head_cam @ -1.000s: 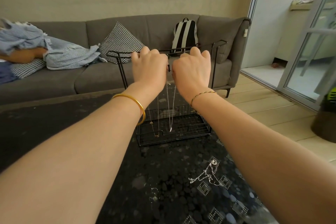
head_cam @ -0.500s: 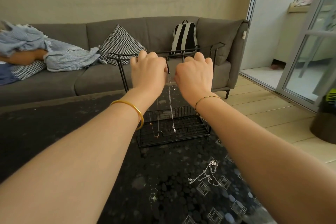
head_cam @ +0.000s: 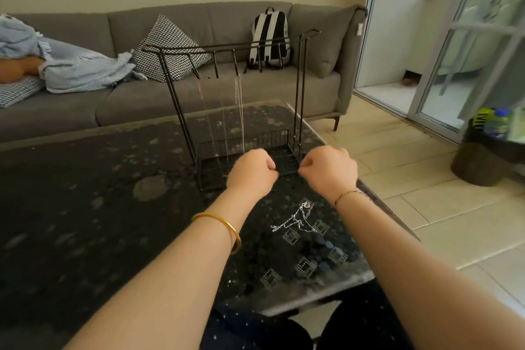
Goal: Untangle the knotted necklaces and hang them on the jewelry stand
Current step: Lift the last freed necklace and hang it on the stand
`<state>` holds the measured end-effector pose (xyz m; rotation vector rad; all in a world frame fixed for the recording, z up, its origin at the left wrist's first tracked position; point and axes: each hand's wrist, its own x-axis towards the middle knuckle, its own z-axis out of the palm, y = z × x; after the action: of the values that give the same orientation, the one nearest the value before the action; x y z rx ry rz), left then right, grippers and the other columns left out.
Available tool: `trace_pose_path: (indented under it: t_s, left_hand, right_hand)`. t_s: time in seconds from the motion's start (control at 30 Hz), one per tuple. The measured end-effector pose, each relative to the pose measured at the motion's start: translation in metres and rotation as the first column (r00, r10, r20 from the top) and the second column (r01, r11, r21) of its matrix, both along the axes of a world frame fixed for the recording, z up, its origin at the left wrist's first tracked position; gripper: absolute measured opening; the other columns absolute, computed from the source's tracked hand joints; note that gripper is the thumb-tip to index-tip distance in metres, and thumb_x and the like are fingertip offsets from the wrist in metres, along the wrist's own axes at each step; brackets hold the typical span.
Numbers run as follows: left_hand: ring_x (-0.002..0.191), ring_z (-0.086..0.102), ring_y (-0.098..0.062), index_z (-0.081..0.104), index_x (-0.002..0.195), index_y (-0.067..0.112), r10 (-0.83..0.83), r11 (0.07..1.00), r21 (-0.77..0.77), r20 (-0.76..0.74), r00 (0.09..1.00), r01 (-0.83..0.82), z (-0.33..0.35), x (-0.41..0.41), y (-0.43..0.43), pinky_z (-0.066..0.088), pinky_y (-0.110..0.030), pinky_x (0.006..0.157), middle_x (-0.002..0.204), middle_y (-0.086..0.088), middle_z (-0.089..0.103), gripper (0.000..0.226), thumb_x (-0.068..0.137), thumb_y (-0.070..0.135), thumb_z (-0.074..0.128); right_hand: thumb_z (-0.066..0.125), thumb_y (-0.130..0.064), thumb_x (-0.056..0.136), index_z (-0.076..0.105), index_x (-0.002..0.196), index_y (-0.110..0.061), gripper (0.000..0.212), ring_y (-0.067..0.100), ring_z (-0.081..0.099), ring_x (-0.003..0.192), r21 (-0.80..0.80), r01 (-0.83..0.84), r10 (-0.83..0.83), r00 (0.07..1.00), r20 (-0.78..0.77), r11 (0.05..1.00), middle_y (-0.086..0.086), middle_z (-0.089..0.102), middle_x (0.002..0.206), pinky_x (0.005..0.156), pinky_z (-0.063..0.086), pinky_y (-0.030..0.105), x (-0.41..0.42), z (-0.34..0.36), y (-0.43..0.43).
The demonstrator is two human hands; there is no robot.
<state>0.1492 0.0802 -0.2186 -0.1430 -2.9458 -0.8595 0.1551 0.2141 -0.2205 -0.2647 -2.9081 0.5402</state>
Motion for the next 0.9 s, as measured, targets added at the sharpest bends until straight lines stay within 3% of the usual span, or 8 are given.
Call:
trace_pose_path:
  t_s: [0.07, 0.17, 0.33, 0.53, 0.63, 0.73, 0.83, 0.9]
  left_hand:
    - [0.095, 0.064, -0.024, 0.071, 0.093, 0.011, -0.048, 0.999, -0.014, 0.186, 0.981, 0.052, -0.024, 0.006, 0.01, 0.052, -0.04, 0.087, 0.098, -0.006, 0.07, 0.016, 0.089, 0.025, 0.065]
    - [0.095, 0.064, -0.028, 0.071, 0.097, 0.008, -0.042, 0.995, -0.069, 0.313, 0.949, 0.067, -0.053, 0.011, 0.018, 0.052, -0.038, 0.086, 0.1, -0.011, 0.069, 0.026, 0.086, 0.031, 0.067]
    - [0.105, 0.06, -0.028, 0.064, 0.111, 0.011, -0.024, 0.969, -0.222, 0.343, 0.939, 0.105, -0.069, 0.007, 0.023, 0.051, -0.041, 0.09, 0.111, -0.008, 0.064, 0.034, 0.084, 0.031, 0.07]
    - [0.104, 0.06, -0.028, 0.064, 0.109, 0.013, -0.059, 0.95, -0.27, 0.348, 0.936, 0.16, -0.072, 0.001, 0.031, 0.052, -0.038, 0.088, 0.114, -0.009, 0.063, 0.019, 0.09, 0.014, 0.061]
    - [0.099, 0.062, -0.031, 0.067, 0.103, 0.002, -0.098, 0.988, -0.079, 0.34, 0.935, 0.132, -0.061, -0.001, 0.025, 0.048, -0.031, 0.079, 0.106, -0.016, 0.067, 0.021, 0.093, 0.016, 0.056]
    - [0.095, 0.064, -0.022, 0.065, 0.089, 0.006, -0.113, 0.967, 0.253, 0.371, 0.922, 0.017, -0.046, 0.0, 0.014, 0.052, -0.033, 0.084, 0.1, -0.009, 0.068, 0.019, 0.097, 0.013, 0.049]
    - [0.088, 0.064, -0.011, 0.057, 0.083, 0.015, -0.131, 0.87, 0.483, 0.429, 0.894, -0.104, -0.037, 0.005, 0.006, 0.05, -0.029, 0.083, 0.093, 0.001, 0.067, 0.023, 0.1, 0.011, 0.042]
    - [0.088, 0.066, -0.012, 0.057, 0.088, 0.015, -0.1, 0.813, 0.557, 0.422, 0.901, -0.171, -0.033, 0.005, 0.002, 0.051, -0.032, 0.087, 0.09, 0.001, 0.068, 0.02, 0.1, 0.012, 0.042]
  right_hand:
    - [0.057, -0.022, 0.086, 0.071, 0.089, -0.028, 0.015, 0.027, 0.058, 0.103, -0.14, 0.009, 0.008, 0.992, 0.122, 0.99, 0.002, 0.069, 0.104, 0.09, 0.05, 0.042, 0.006, -0.027, 0.005]
    - [0.056, -0.013, 0.085, 0.071, 0.092, -0.023, 0.019, 0.027, 0.062, 0.098, -0.232, 0.049, 0.004, 0.975, 0.22, 0.972, 0.006, 0.068, 0.107, 0.09, 0.051, 0.04, 0.014, -0.053, 0.016]
    - [0.051, -0.003, 0.089, 0.065, 0.107, -0.007, 0.023, 0.03, 0.063, 0.088, -0.26, 0.002, 0.072, 0.959, 0.274, 0.966, 0.012, 0.064, 0.108, 0.084, 0.054, 0.039, 0.012, -0.057, 0.025]
    - [0.051, -0.001, 0.089, 0.058, 0.119, -0.014, 0.033, 0.023, 0.057, 0.084, -0.218, -0.126, 0.187, 0.939, 0.288, 0.968, 0.007, 0.058, 0.119, 0.084, 0.053, 0.033, 0.003, -0.057, 0.022]
    - [0.059, -0.011, 0.089, 0.063, 0.113, -0.018, 0.025, 0.023, 0.058, 0.103, -0.164, -0.195, 0.235, 0.933, 0.272, 0.967, 0.004, 0.06, 0.119, 0.09, 0.049, 0.033, 0.001, -0.057, 0.021]
    - [0.065, -0.015, 0.086, 0.065, 0.091, -0.02, 0.007, 0.022, 0.06, 0.1, -0.155, -0.21, 0.247, 0.927, 0.283, 0.965, 0.002, 0.064, 0.107, 0.087, 0.05, 0.033, -0.001, -0.055, 0.018]
    - [0.067, -0.017, 0.084, 0.062, 0.078, -0.016, 0.008, 0.015, 0.06, 0.083, -0.33, -0.165, 0.244, 0.946, 0.213, 0.929, 0.001, 0.065, 0.09, 0.076, 0.05, 0.028, -0.003, -0.051, 0.016]
    - [0.065, -0.014, 0.085, 0.063, 0.079, -0.012, 0.007, 0.012, 0.057, 0.07, -0.515, -0.119, 0.219, 0.966, 0.137, 0.849, 0.002, 0.064, 0.082, 0.062, 0.048, 0.023, -0.002, -0.044, 0.016]
